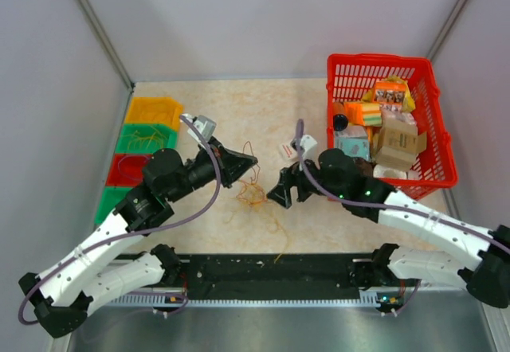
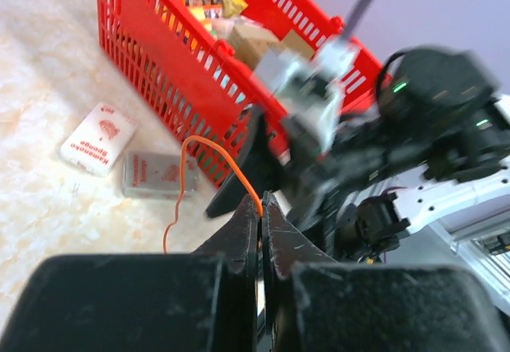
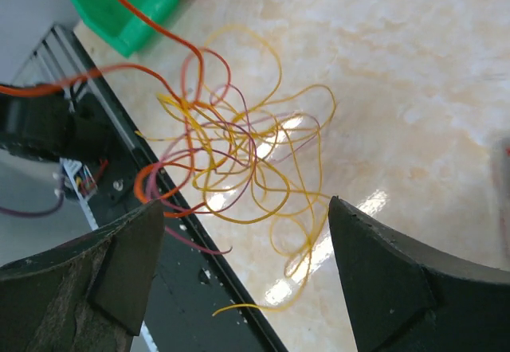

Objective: Untangle the cables

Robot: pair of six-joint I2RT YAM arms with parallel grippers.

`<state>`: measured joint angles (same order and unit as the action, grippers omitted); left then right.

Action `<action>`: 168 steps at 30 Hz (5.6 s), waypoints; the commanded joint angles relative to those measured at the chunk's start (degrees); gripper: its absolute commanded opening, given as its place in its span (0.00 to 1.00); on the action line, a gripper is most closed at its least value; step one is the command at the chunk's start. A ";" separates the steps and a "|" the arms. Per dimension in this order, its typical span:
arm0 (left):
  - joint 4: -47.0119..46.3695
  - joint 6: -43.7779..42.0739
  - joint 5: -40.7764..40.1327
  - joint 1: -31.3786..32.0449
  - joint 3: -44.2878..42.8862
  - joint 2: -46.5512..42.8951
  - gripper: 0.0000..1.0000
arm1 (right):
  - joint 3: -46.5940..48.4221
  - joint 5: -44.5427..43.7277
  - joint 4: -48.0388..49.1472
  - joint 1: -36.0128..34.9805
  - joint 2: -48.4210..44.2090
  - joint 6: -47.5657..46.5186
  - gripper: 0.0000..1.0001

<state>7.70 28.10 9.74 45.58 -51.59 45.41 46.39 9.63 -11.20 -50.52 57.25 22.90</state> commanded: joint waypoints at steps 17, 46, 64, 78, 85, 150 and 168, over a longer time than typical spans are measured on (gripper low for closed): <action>0.82 1.26 3.09 -0.14 -14.41 2.32 0.00 | -6.13 -5.85 33.95 -5.55 13.50 7.78 0.21; 21.64 -18.69 -9.12 -0.14 -70.37 20.59 0.00 | -5.61 -10.00 12.69 -4.67 6.92 -4.07 0.78; 9.80 -15.79 -9.12 -0.14 -77.25 22.01 0.00 | 1.16 -19.52 35.73 -7.93 31.14 5.48 0.42; 12.58 -23.44 -21.94 -0.14 -68.22 16.82 0.00 | -5.95 -21.86 26.84 -7.92 21.68 4.01 0.51; 19.71 -26.95 -33.27 -0.14 -56.00 17.96 0.00 | -6.67 -10.17 27.11 -8.45 21.76 0.49 0.68; 25.25 -7.35 -14.29 -28.71 -36.04 71.85 0.00 | -24.42 -11.56 34.76 -9.42 6.29 5.49 0.71; 50.90 6.97 -27.66 -60.21 -11.42 11.82 0.00 | -24.07 -6.47 34.76 -9.33 4.97 3.30 0.71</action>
<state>48.16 31.62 -15.59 -2.35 -66.85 60.38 22.13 0.80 21.41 -59.94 64.10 27.57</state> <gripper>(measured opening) 0.012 0.712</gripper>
